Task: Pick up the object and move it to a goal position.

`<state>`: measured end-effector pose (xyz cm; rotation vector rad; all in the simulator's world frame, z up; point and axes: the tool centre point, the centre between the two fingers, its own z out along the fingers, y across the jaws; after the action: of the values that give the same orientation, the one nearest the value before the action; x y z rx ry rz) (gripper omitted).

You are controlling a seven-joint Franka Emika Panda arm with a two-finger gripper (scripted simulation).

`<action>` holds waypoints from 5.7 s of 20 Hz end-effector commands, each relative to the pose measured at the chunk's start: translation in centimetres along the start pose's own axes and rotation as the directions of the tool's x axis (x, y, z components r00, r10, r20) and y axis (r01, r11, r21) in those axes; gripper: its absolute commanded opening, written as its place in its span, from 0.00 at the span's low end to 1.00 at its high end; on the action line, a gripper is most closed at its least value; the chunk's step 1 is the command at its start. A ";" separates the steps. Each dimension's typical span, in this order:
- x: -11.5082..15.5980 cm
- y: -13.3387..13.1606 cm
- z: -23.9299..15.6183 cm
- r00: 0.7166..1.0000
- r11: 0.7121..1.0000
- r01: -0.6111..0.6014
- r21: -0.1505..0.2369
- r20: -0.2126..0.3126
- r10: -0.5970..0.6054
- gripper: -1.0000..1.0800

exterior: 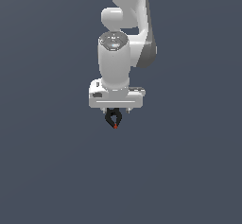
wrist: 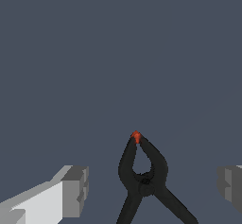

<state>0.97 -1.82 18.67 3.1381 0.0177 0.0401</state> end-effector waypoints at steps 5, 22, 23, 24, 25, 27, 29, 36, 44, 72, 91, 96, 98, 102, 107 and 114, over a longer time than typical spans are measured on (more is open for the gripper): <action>0.1 0.6 -0.3 1.000 1.000 -0.003 -0.004 -0.006 0.003 0.62; -2.9 1.3 3.4 0.989 0.998 -0.065 0.029 0.139 0.060 0.62; -3.4 1.2 4.0 0.984 0.997 -0.075 0.034 0.164 0.068 0.62; -4.0 1.2 4.6 0.978 0.996 -0.086 0.040 0.192 0.077 0.62; -4.7 1.1 5.3 0.972 0.994 -0.098 0.046 0.221 0.086 0.62; -6.1 1.0 6.7 0.953 0.991 -0.125 0.057 0.285 0.103 0.62; -7.8 0.8 8.1 0.927 0.986 -0.155 0.068 0.356 0.121 0.62; -13.4 -0.3 12.0 0.802 0.962 -0.256 0.093 0.576 0.158 0.62; -17.0 -1.3 13.7 0.692 0.942 -0.321 0.098 0.704 0.163 0.62; -19.9 -2.4 16.0 0.664 0.937 -0.335 0.097 0.730 0.162 0.00; -15.1 -10.9 9.4 0.664 0.938 -0.333 0.099 0.730 0.159 0.00; -12.6 -15.2 6.1 0.664 0.938 -0.333 0.099 0.731 0.158 0.00; -11.6 -16.9 4.8 0.664 0.938 -0.333 0.099 0.731 0.158 0.00; -9.8 -19.8 2.6 0.664 0.938 -0.333 0.100 0.731 0.158 0.00; -7.9 -22.8 0.3 0.664 0.938 -0.333 0.100 0.731 0.158 0.00; -5.8 -25.8 -1.9 0.664 0.937 -0.334 0.099 0.730 0.160 0.00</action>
<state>-5.64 23.40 19.79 3.0814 -0.4411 -1.2738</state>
